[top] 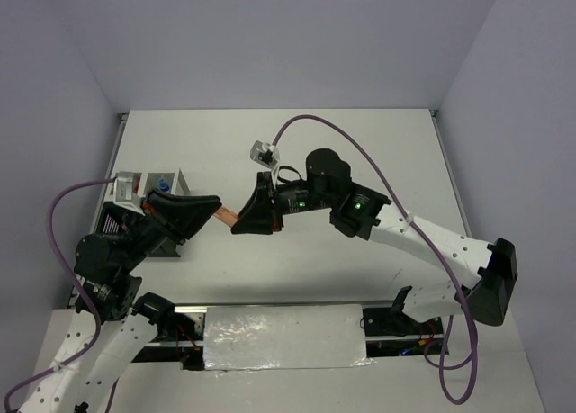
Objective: Sort the stationery into containers
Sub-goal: Close the pen cap on the pen, then place the pen in the storage box.
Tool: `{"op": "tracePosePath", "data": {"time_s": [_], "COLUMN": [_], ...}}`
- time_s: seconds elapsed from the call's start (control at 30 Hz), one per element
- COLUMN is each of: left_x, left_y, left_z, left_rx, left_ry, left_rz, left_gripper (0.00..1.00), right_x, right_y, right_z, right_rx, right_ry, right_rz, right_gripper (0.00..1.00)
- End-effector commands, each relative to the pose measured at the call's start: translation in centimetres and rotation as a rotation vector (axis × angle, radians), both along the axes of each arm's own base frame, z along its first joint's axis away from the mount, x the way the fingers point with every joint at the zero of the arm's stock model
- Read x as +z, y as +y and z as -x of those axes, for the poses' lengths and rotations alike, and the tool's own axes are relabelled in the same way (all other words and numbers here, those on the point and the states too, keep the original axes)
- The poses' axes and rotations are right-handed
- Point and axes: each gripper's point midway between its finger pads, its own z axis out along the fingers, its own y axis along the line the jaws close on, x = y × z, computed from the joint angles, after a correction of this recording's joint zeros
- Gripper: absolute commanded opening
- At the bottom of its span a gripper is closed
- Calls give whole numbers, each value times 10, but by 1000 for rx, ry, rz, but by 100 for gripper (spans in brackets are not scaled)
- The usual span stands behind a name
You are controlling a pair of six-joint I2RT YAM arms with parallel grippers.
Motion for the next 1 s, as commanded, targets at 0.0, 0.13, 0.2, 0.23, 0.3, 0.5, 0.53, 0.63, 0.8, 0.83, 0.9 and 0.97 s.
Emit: {"op": "tracePosePath", "data": {"time_s": [0.0, 0.13, 0.2, 0.23, 0.3, 0.5, 0.53, 0.63, 0.8, 0.83, 0.9, 0.97], "left_x": [-87, -89, -86, -83, -71, -37, -32, -37, -68, -77, -95, -86], "left_y": [-13, -4, 3, 5, 10, 22, 24, 41, 130, 143, 187, 222], "left_z": [4, 3, 0, -1, -3, -8, -10, -26, -68, -78, -80, -72], "left_rx": [-94, -32, 18, 31, 69, 155, 175, 299, 835, 923, 1180, 1407], "left_ry": [224, 216, 204, 201, 187, 158, 159, 210, 424, 482, 591, 627], "left_rz": [-187, -255, -288, -291, -288, -277, -277, -319, -507, -545, -654, -669], "left_gripper": [0, 0, 0, 0, 0, 0, 0, 0, 0, 0, 0, 0], "right_x": [146, 111, 106, 99, 97, 87, 81, 70, 44, 47, 35, 26], "right_y": [-15, -15, -20, -22, -25, -25, -25, -33, -53, -58, -67, -74], "right_z": [-1, -11, -5, -5, -6, -16, -18, -30, -56, -53, -50, -50], "right_rx": [-44, -85, -62, -68, -82, -108, -110, -151, -321, -327, -350, -376], "right_ry": [-259, -226, -231, -223, -222, -203, -192, -174, -160, -175, -187, -201], "right_rz": [-401, -345, -349, -342, -349, -324, -315, -299, -227, -229, -196, -173], "right_gripper": [0, 0, 4, 18, 37, 50, 53, 66, 76, 76, 76, 76]}}
